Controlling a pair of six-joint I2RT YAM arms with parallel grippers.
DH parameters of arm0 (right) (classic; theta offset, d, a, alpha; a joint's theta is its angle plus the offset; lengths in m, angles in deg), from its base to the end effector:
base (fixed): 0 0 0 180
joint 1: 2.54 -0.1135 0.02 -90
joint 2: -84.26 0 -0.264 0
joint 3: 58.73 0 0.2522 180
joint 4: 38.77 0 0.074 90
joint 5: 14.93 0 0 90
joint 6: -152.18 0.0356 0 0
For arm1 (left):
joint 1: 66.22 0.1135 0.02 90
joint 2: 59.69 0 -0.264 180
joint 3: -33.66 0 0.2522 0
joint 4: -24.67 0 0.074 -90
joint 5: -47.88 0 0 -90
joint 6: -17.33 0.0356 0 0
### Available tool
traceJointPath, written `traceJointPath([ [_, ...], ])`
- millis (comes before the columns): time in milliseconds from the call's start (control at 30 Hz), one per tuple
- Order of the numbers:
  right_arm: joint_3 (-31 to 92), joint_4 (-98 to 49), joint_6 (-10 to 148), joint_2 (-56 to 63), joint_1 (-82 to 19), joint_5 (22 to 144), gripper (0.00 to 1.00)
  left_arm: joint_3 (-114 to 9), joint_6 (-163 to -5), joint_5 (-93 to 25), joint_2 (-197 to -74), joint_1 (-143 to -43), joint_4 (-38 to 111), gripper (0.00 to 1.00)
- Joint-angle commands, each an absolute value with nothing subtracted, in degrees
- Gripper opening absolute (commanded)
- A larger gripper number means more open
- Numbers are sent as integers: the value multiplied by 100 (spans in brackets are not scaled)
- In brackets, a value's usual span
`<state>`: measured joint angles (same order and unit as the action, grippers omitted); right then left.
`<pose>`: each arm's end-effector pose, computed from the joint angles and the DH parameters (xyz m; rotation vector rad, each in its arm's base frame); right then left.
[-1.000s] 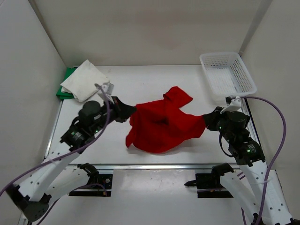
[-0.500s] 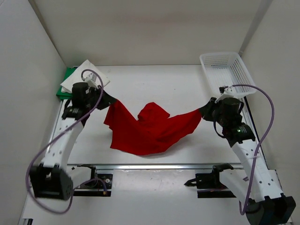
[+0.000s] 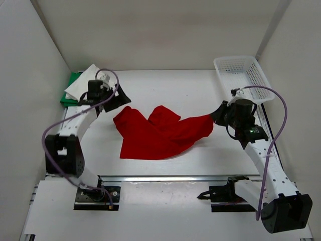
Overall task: Fold and stack the t-shirts
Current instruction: Flatten out the tshirt
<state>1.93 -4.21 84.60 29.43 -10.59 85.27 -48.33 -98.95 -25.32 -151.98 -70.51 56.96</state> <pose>0.2114 0.0363 0.3025 0.1526 2.0979 0.5078 0.3565 -0.0371 0.2591 -0.2984 2.3341 -0.6063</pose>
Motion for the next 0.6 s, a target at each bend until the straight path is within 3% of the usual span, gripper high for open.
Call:
traceJointPath([
  [0,66,-743,8460,3117,-1159,8676,0,-3666,-9921,-2016,-13891,-6833,5390,98],
  [33,4,-769,8485,3126,-1107,8668,0,-3235,-9895,-1945,-13610,-6894,5442,99],
  [67,-66,-743,8486,3143,-1089,8746,0,-3022,-9808,-2275,-13250,-7155,5617,92],
  [100,-49,-769,8468,3187,-1071,8781,0,-2619,-9789,-2757,-13038,-7610,5706,77],
  [133,-84,-761,8468,3153,-1054,8825,0,-2102,-9902,-2979,-12609,-8050,5741,47],
  [167,-102,-813,8468,3187,-1062,8826,0,-1671,-10060,-3286,-12213,-8211,5864,36],
  [233,-111,-778,8433,3196,-1141,8808,0,-1046,-10350,-3543,-11590,-8641,5900,29],
  [367,-155,-804,8477,3222,-1352,8720,0,-454,-10580,-4139,-10420,-8890,6609,34],
  [467,-102,-769,8442,3196,-1457,8737,0,-181,-11212,-4526,-9295,-9038,6927,46],
  [567,-102,-726,8424,3179,-1475,8764,0,-14,-11599,-4704,-9028,-8925,7183,46],
])
